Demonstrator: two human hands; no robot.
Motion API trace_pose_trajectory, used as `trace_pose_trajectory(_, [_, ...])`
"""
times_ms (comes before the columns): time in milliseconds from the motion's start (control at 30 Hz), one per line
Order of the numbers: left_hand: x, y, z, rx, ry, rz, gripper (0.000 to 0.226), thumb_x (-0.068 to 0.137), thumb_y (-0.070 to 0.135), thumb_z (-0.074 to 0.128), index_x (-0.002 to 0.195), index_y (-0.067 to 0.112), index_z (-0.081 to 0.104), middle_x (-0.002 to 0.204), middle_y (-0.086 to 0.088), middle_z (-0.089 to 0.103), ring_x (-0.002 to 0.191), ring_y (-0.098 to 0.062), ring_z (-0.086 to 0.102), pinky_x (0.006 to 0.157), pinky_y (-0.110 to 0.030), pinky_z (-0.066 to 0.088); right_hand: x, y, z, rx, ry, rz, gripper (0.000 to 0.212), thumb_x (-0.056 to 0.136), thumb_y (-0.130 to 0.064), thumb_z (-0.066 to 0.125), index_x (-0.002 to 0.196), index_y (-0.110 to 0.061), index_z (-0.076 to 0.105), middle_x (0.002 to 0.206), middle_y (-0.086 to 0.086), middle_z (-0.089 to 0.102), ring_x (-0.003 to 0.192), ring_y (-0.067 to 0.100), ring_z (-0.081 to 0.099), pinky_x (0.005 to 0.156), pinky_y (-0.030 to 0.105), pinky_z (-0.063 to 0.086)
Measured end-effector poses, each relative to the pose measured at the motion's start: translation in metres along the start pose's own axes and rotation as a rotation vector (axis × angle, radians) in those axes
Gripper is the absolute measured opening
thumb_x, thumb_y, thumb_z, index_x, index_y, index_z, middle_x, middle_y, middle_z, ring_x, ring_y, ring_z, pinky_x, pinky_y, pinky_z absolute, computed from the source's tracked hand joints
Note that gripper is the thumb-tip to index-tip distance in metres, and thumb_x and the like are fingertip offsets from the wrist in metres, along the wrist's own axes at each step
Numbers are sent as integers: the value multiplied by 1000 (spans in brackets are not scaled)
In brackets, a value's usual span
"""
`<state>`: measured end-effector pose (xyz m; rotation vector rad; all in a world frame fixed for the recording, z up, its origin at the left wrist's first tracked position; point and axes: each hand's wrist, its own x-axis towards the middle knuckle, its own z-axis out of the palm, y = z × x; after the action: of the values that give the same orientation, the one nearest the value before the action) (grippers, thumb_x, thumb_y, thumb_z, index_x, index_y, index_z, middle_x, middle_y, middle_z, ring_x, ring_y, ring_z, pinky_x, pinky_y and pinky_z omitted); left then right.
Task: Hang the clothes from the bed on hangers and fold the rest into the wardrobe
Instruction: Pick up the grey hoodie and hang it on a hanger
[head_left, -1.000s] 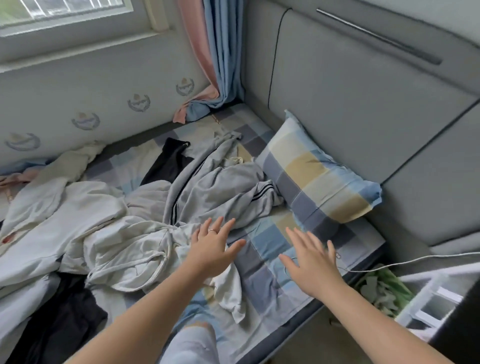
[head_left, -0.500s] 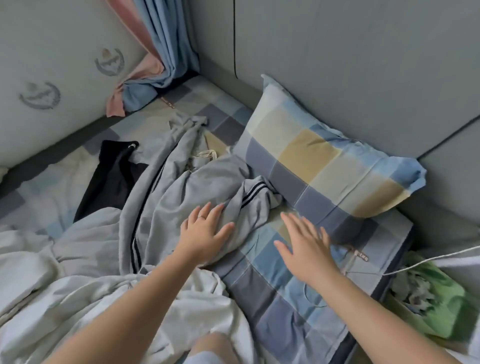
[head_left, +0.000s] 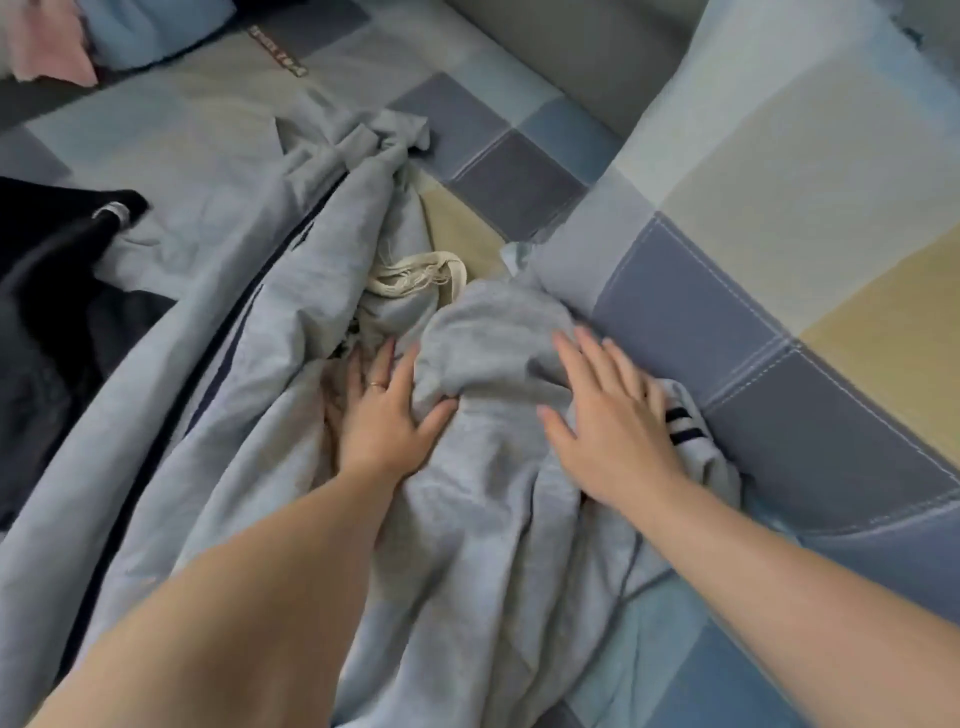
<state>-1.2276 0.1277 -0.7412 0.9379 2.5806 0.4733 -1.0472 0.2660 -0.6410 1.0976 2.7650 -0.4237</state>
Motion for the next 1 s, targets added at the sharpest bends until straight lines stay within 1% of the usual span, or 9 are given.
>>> trace_pose_trajectory(67, [5,-19,27,62,95,20,75,81,78,39,147,43,29,164,4,23,153,-30,5,120,-59,12,43,-4,19,-18,65,-22,71,97,-50,47,157,-31,15,167,-5,12,152,23,11,117,54,18])
trace_pose_trajectory(200, [9,-19,33,160,138,24,69,80,76,44,142,46,36,161,7,26,150,-26,13,110,-42,-15,91,-16,47,57,-103,50,73,96,-45,55,157,-26,20,162,0,22,145,29,22,112,53,33])
trace_pose_trajectory(333, [10,-18,32,232,140,22,71,77,75,46,141,44,40,160,7,27,147,-26,15,109,-45,-15,104,-21,59,112,-8,90,62,88,-30,68,142,-12,43,138,15,50,124,39,45,99,50,40])
trace_pose_trajectory(500, [11,-20,33,241,144,33,68,79,75,43,140,44,42,160,7,27,148,-26,16,111,-44,-16,94,-17,61,31,156,-15,29,87,-26,69,108,-13,54,106,7,65,104,34,58,92,44,33])
trace_pose_trajectory(567, [11,-21,34,193,154,41,63,81,75,42,136,46,41,160,8,26,148,-25,14,112,-45,-12,77,-18,60,4,217,-26,24,85,-24,72,99,-14,55,95,4,66,94,32,60,88,42,30])
trace_pose_trajectory(633, [9,-21,33,136,171,41,56,82,73,42,132,47,40,161,8,25,149,-23,12,113,-54,-1,53,-20,56,24,259,-42,22,84,-20,74,93,-14,55,89,3,66,87,31,60,82,41,29])
trace_pose_trajectory(767, [-4,-15,25,114,191,147,44,90,49,52,131,35,49,164,-4,22,151,-32,14,113,-66,12,-19,-13,54,-7,206,-50,20,87,-20,67,102,-16,54,96,-1,68,92,29,60,79,39,24])
trace_pose_trajectory(900, [-70,0,21,-6,184,238,28,92,9,58,120,9,63,159,-18,31,147,-41,23,116,-47,17,-96,-3,39,14,149,-70,19,86,-14,68,98,-16,53,87,1,68,85,30,61,76,39,28])
trace_pose_trajectory(1000, [-170,15,12,-124,87,162,16,94,6,49,108,3,56,143,-15,44,132,-34,38,111,-41,32,-155,1,11,35,101,-47,21,83,-9,68,99,-14,55,85,5,70,84,31,64,73,37,25])
